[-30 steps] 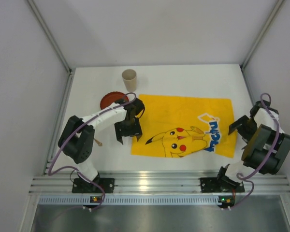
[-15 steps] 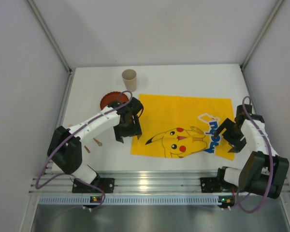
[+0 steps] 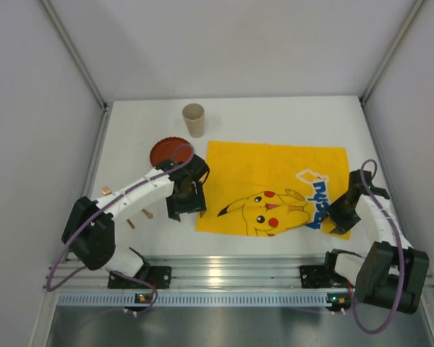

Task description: Set the dinner table for one person

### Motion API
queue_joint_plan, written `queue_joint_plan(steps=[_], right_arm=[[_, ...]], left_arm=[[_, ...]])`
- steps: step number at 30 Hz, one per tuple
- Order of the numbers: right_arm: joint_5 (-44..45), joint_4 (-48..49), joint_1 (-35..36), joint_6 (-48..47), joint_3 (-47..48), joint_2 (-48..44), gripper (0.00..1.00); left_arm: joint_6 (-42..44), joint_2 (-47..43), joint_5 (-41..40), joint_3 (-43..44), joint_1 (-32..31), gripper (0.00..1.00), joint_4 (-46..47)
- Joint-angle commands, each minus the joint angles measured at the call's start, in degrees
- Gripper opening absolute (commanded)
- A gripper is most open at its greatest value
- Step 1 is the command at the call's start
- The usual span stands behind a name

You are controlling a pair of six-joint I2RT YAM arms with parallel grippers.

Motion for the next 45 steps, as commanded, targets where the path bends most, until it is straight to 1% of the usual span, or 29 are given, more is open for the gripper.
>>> queue_joint_plan(steps=[1, 3, 4, 6, 7, 9, 10, 12, 13, 15, 18, 22, 26, 27, 30, 34, 35, 37, 38, 39, 40, 41, 42, 44, 45], right_arm=[[0.36, 7.87, 0.75, 4.06, -2.25, 0.46, 0.44], [0.27, 11.57, 0.75, 5.02, -3.05, -0.07, 0.39], [0.27, 15.42, 0.75, 5.38, -3.05, -0.94, 0.31], [-0.26, 19.74, 0.75, 5.91, -3.57, -2.27, 0.24], [-0.35, 23.07, 0.75, 6.25, -3.84, -2.71, 0.18], [0.26, 24.07, 0.67, 6.61, -3.75, -1.31, 0.11], [0.88, 23.2, 0.75, 6.7, -3.58, 1.39, 0.0], [0.88, 22.41, 0.67, 7.05, -3.75, 4.13, 0.0], [2.28, 21.97, 0.67, 7.48, -4.88, 5.71, 0.0], [2.12, 22.31, 0.67, 8.1, -6.55, 5.9, 0.0], [1.42, 22.93, 0.75, 10.12, -10.33, 3.54, 0.0], [1.41, 20.74, 0.75, 11.62, -13.76, -3.14, 0.0], [2.81, 12.32, 1.02, 10.22, -11.58, -9.37, 0.0], [2.56, 9.43, 0.93, 9.52, -10.88, -13.13, 0.0], [2.73, 4.15, 0.93, 7.76, -6.66, -19.82, 0.0], [2.2, -1.67, 0.93, 6.09, -1.22, -21.0, 0.0], [1.51, -2.2, 0.93, 5.56, -0.85, -20.3, 0.01], [1.41, -1.07, 1.02, 3.9, -0.24, -18.1, 0.18], [0.02, 0.07, 0.93, 3.36, 0.03, -17.31, 0.3], [0.01, 2.95, 0.93, 2.84, 0.46, -15.3, 0.55], [0.0, 4.37, 1.02, 2.31, 1.95, -13.71, 0.62], [-0.34, 5.78, 0.93, 2.13, 3.01, -12.04, 0.65], [-0.69, 7.88, 0.93, 2.04, 4.32, -7.94, 0.66], [-2.09, 9.83, 1.02, 1.95, 8.63, -3.52, 0.66], [-2.71, 11.58, 1.1, 1.78, 10.12, 0.59, 0.66]], left_arm=[[0.89, -4.41, 1.1, -2.29, -0.11, 0.74, 1.34], [0.54, -5.99, 1.28, -4.4, -0.19, 0.74, 1.61], [0.54, -6.26, 1.54, -5.36, -0.19, 0.74, 1.69], [0.71, -7.13, 1.98, -6.25, -0.11, 0.73, 1.52], [0.8, -7.4, 1.98, -6.86, -0.19, 0.73, 1.35], [1.33, -7.93, 1.46, -7.22, -0.11, 0.73, 0.64], [1.5, -8.11, 0.76, -7.39, -0.11, 0.73, 0.29], [1.59, -8.46, 0.4, -7.57, -0.11, 0.73, -0.06], [1.5, -8.55, 0.4, -7.66, -0.11, 0.73, -0.06], [1.07, -8.81, 0.75, -7.92, -0.02, 0.73, 0.02], [0.71, -8.64, 1.28, -8.1, -0.02, 0.72, 0.55], [1.06, -7.84, 1.11, -7.92, -0.02, 0.72, 0.55], [1.24, -7.32, 1.11, -7.75, -0.11, 0.72, 0.55], [1.24, -7.14, 1.11, -7.75, -0.02, 0.72, 0.64], [1.33, -6.61, 1.28, -7.57, -0.02, 0.72, 0.73], [1.68, -4.86, 1.89, -6.08, -0.02, 0.72, 1.26], [1.68, -3.81, 1.81, -5.64, -0.11, 0.72, 1.34], [1.77, -2.84, 1.63, -4.07, -0.11, 0.72, 1.52], [1.77, -1.88, 1.72, -3.53, -0.02, 0.72, 1.61], [1.85, -1.43, 1.63, -2.31, -0.02, 0.72, 1.69], [1.94, -1.08, 1.46, -1.69, -0.11, 0.72, 1.7], [2.03, -0.38, 1.02, -0.99, -0.02, 0.72, 1.7], [2.29, -0.02, 0.67, -0.37, -0.02, 0.72, 1.96], [3.26, 1.29, -0.47, 0.95, -0.02, 0.73, 3.53], [3.7, 1.91, -1.09, 1.3, -0.11, 0.73, 4.5]])
